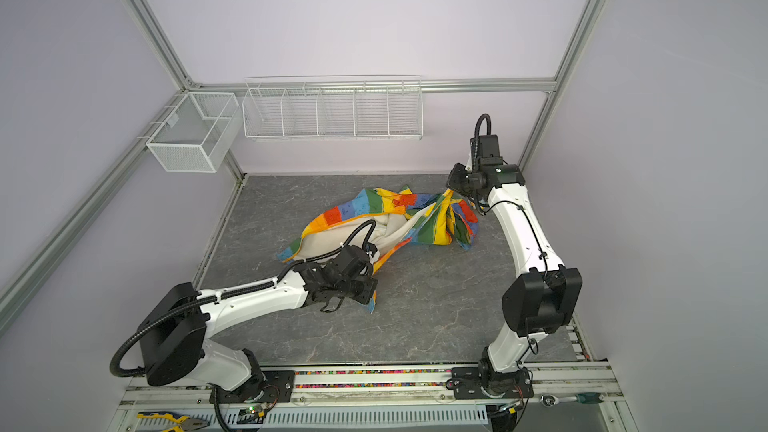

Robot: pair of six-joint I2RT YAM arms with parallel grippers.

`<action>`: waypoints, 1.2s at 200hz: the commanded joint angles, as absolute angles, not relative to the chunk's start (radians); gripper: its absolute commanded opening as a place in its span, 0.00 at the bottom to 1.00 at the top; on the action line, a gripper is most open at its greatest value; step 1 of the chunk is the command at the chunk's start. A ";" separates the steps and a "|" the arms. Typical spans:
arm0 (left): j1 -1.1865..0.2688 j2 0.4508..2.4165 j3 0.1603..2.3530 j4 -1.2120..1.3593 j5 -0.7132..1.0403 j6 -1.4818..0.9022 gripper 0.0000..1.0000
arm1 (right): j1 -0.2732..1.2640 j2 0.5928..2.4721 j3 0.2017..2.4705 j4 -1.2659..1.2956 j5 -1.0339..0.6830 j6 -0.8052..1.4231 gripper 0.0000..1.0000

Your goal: Zip up the jacket

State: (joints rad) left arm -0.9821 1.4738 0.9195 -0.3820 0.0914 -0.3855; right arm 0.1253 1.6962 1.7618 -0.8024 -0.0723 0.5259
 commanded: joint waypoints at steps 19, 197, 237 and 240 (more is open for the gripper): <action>-0.985 1.415 0.963 -0.482 0.488 -0.312 0.00 | 0.112 1.663 1.777 -0.805 -0.047 0.502 0.07; -0.619 1.597 0.951 -0.643 0.089 -0.450 0.48 | 0.184 2.240 2.230 -0.730 -0.355 0.588 0.59; -0.621 1.513 0.957 -0.678 0.115 -0.452 0.50 | 0.184 2.046 2.024 -0.712 -0.305 0.515 0.71; -0.624 1.507 0.956 -0.680 0.117 -0.452 0.50 | 0.184 2.028 2.004 -0.712 -0.301 0.509 0.72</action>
